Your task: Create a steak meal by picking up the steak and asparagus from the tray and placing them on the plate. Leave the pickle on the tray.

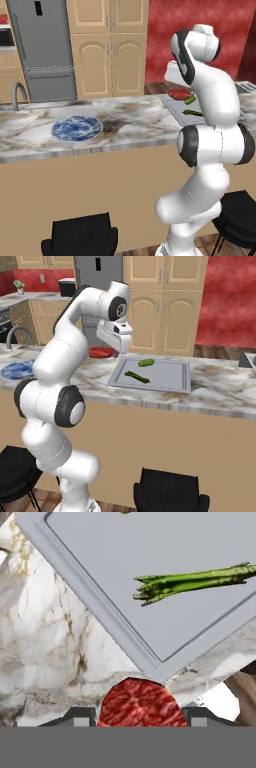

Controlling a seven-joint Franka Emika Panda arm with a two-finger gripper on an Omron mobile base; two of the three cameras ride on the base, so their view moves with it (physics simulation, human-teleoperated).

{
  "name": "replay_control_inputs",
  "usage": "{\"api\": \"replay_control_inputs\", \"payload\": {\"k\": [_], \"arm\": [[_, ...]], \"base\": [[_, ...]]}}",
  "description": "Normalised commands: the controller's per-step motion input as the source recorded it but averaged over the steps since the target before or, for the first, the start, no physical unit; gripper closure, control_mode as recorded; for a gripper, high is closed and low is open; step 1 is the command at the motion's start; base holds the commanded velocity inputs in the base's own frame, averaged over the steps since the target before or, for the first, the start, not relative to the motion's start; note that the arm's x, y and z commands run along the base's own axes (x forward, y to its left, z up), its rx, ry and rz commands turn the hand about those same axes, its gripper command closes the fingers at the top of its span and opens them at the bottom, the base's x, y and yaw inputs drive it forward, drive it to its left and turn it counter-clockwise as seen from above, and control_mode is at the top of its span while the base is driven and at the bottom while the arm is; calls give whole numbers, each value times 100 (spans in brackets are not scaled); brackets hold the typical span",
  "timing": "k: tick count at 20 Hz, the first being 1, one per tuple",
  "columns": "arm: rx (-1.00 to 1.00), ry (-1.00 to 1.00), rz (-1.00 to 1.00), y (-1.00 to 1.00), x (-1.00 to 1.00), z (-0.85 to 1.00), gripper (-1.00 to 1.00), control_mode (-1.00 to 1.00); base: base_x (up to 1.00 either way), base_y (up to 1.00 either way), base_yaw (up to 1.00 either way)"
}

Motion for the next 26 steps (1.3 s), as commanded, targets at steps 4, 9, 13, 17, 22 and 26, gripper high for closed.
{"api": "replay_control_inputs", "payload": {"k": [4, 9, 13, 17, 22, 26], "arm": [[-2, -1, 0, 100, -26, 0, 100, -100], [-2, 0, 0, 100, -1, 0, 100, -100], [0, 0, 0, 100, 0, 0, 100, -100], [0, 0, 0, 100, 0, -6, 100, -100], [-1, 0, 0, 100, 3, -22, 100, -100], [-2, 0, 0, 100, 16, -27, 100, -100]], "base": [[0, 0, 0], [0, 0, 0], [0, 0, 0], [0, 0, 0], [0, 0, 0], [0, 0, 0]]}}
